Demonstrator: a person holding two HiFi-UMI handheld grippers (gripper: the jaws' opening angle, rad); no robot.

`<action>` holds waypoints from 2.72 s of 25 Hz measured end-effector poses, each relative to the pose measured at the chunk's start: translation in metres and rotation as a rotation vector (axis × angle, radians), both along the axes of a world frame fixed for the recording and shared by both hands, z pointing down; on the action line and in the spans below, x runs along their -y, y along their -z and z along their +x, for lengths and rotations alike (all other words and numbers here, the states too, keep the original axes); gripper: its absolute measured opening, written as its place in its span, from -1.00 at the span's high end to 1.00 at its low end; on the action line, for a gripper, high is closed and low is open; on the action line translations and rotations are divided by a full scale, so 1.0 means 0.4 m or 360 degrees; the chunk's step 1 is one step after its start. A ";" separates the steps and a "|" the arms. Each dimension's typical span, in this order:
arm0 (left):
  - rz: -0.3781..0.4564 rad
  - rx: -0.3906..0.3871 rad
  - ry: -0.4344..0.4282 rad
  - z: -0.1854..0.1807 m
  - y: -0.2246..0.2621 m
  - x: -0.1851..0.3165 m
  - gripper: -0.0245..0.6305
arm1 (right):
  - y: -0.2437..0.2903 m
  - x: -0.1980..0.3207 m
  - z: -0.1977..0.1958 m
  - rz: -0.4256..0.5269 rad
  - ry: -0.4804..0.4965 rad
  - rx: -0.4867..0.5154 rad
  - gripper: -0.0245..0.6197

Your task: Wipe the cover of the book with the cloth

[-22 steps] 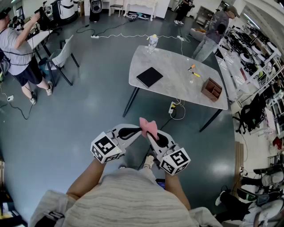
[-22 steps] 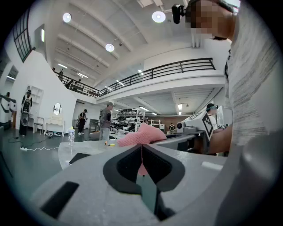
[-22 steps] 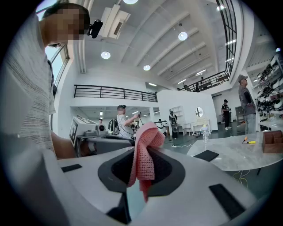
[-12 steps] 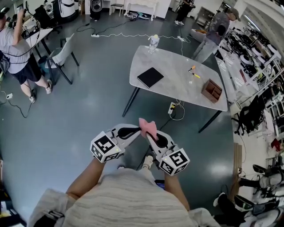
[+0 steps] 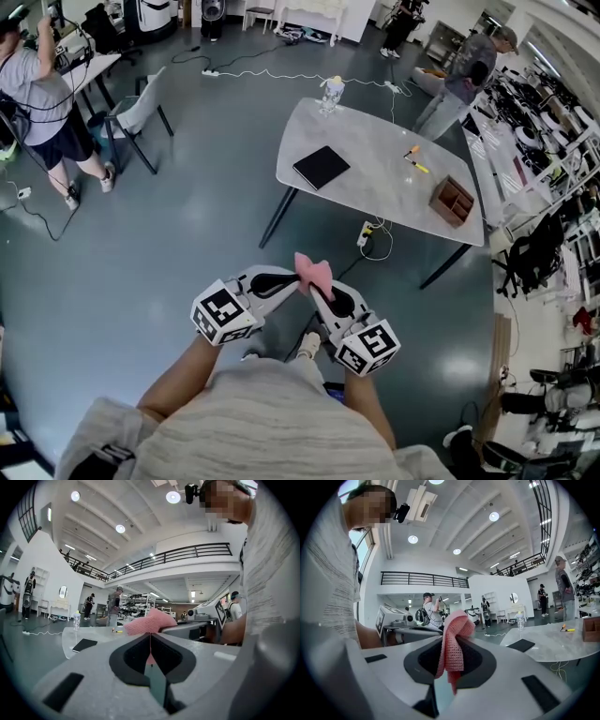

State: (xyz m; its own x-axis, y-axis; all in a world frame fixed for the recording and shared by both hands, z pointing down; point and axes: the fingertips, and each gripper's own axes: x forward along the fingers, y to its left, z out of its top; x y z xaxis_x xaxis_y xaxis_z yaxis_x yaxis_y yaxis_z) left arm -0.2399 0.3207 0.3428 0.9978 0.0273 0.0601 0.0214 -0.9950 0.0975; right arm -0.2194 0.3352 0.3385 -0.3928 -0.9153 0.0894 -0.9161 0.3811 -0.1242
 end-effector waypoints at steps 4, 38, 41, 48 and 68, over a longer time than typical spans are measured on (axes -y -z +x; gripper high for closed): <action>-0.0009 0.0016 0.0007 0.043 -0.019 0.009 0.87 | -0.009 0.007 0.045 0.0007 0.0009 0.0066 0.77; -0.0030 0.0061 0.0329 0.700 -0.027 0.225 0.87 | -0.002 0.230 0.721 -0.0015 0.0272 0.0112 0.77; -0.0023 0.0059 0.0350 0.714 -0.028 0.279 0.87 | -0.008 0.281 0.736 -0.0024 0.0281 0.0110 0.77; -0.0035 0.0067 0.0300 0.769 -0.051 0.441 0.87 | -0.032 0.459 0.782 -0.0066 0.0286 0.0088 0.77; -0.0094 0.0075 0.0250 0.775 -0.087 0.953 0.87 | -0.066 0.971 0.828 -0.0159 0.0210 -0.0021 0.77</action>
